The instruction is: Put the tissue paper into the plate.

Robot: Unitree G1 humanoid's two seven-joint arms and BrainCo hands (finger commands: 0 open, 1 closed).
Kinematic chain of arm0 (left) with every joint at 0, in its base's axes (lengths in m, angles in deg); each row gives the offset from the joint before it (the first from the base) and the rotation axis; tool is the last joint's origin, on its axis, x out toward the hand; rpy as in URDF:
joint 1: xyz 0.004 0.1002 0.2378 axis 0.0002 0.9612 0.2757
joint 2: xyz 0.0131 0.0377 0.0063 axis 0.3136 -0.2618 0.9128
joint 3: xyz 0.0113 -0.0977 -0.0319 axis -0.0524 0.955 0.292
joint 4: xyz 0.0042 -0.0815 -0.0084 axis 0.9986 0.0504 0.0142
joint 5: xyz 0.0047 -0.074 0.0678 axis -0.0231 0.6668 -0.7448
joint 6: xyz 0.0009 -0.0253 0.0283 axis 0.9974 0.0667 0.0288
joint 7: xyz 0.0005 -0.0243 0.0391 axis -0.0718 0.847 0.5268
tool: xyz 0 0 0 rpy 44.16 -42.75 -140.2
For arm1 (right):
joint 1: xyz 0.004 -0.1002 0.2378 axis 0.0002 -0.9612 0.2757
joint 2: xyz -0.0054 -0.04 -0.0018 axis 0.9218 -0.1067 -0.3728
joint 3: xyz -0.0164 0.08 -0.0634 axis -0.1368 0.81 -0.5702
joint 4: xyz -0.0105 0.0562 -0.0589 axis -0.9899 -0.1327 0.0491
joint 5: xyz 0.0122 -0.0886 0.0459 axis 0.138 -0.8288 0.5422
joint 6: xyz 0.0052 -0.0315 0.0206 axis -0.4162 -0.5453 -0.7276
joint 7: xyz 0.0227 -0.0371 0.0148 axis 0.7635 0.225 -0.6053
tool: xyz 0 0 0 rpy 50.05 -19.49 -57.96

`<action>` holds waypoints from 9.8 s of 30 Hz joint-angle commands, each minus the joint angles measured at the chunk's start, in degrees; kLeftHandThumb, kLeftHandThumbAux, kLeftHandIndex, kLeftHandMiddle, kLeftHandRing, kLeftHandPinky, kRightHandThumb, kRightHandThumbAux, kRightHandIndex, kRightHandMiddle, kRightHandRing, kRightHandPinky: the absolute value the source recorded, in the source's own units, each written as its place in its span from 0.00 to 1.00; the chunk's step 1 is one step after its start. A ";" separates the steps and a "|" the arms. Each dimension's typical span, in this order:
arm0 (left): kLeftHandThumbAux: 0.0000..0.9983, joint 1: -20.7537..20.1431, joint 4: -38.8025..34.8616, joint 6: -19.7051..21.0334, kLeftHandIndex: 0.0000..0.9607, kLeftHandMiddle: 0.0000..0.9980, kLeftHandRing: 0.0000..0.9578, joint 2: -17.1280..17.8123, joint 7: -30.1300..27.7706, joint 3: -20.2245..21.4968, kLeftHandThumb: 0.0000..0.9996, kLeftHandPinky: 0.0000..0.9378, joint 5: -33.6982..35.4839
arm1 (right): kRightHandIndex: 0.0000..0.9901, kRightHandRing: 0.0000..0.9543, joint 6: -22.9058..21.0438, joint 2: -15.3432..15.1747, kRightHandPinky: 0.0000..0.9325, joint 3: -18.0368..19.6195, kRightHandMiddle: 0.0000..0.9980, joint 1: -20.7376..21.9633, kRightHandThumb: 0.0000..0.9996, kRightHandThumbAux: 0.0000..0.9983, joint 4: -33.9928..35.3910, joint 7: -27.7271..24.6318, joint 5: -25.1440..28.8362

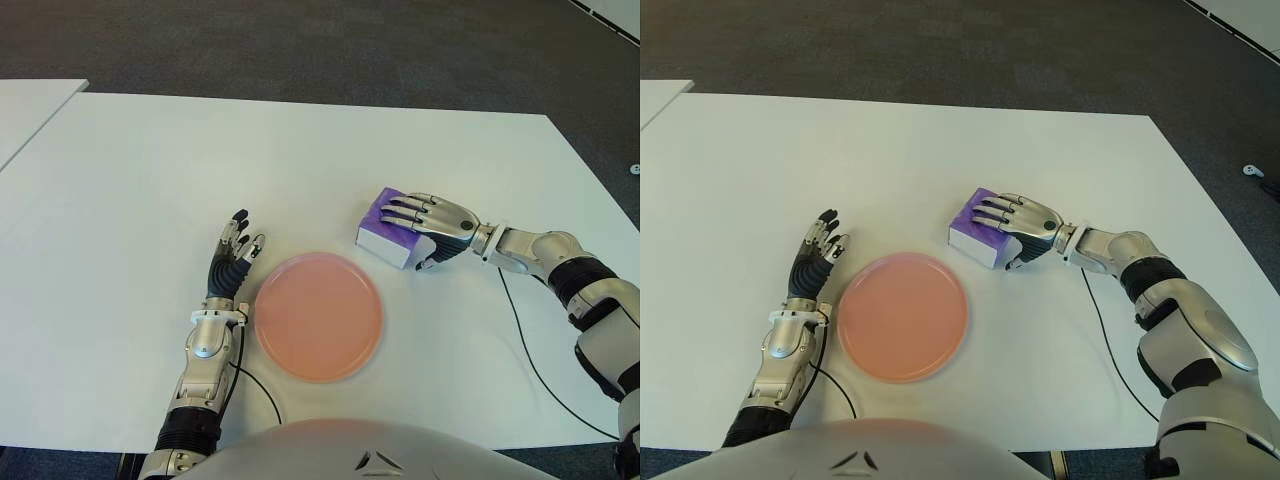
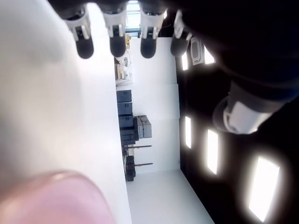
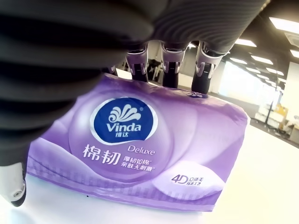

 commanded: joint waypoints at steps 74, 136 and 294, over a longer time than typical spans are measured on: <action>0.52 1.01 -1.21 2.05 0.00 0.00 0.00 -2.03 4.23 0.08 0.00 0.00 -2.35 | 0.00 0.00 -5.00 2.05 0.00 12.14 0.00 -5.30 0.53 0.55 8.28 -2.29 0.13; 0.47 2.88 -0.80 -1.31 0.00 0.00 0.00 -2.67 5.89 -0.37 0.00 0.00 -3.84 | 0.00 0.00 -8.35 14.23 0.00 3.03 0.00 7.62 0.49 0.50 -16.45 6.75 -1.35; 0.48 7.47 -3.99 -2.66 0.00 0.00 0.00 -4.63 10.55 -0.20 0.00 0.00 -7.08 | 0.39 0.86 -18.32 28.04 0.88 -3.55 0.53 -6.10 0.85 0.68 -27.88 12.61 6.98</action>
